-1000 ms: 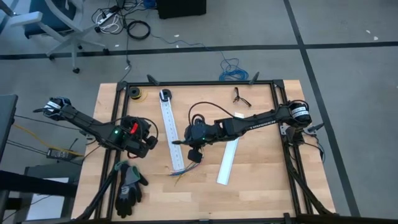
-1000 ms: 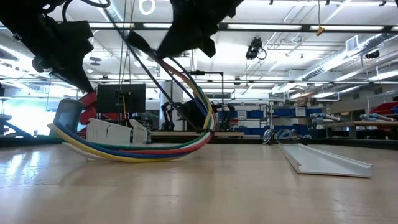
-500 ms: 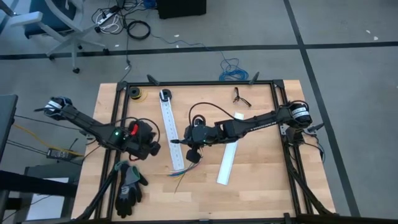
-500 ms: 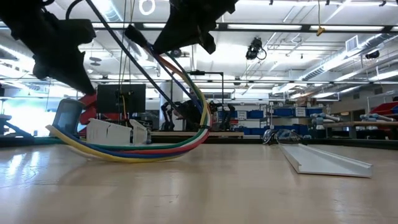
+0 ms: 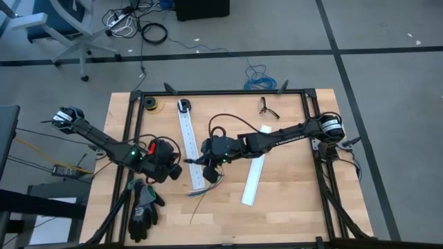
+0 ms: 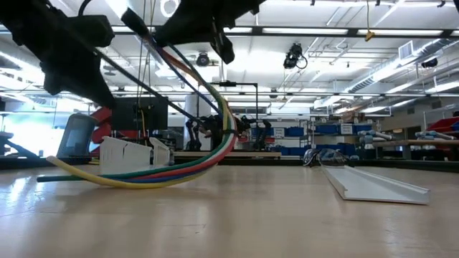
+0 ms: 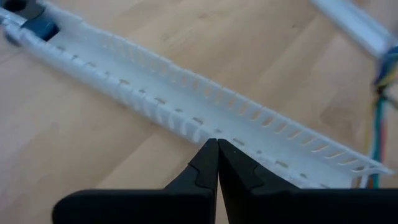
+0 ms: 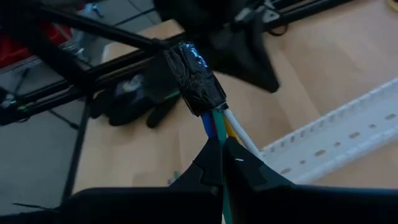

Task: Ziptie cables
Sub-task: Put the ziptied cables into the cable duct

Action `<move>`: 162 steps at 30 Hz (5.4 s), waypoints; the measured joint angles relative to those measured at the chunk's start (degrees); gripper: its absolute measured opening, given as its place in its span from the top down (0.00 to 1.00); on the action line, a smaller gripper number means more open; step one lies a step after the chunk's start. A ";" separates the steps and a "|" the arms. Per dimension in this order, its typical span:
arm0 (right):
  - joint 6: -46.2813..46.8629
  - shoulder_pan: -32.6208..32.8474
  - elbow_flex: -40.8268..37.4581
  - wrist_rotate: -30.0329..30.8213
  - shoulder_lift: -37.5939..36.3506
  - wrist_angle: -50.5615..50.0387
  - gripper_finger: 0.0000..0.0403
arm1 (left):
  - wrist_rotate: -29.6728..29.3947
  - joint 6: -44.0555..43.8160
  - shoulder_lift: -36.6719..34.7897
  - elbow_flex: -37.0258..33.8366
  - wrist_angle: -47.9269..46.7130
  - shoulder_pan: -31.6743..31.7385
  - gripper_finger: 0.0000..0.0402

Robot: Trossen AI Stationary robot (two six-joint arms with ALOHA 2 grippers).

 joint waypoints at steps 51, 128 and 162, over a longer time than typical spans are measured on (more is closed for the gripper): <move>-6.32 -0.47 -0.04 6.28 0.04 -5.85 1.00 | -2.05 34.85 0.00 0.00 31.77 0.11 0.55; -3.90 -1.42 -17.07 1.63 0.06 -1.62 1.00 | 3.70 25.65 -6.11 0.26 27.68 -4.07 1.00; -0.24 8.06 -7.13 -8.38 14.64 15.74 1.00 | -9.68 14.76 -10.08 10.84 -0.89 -4.35 1.00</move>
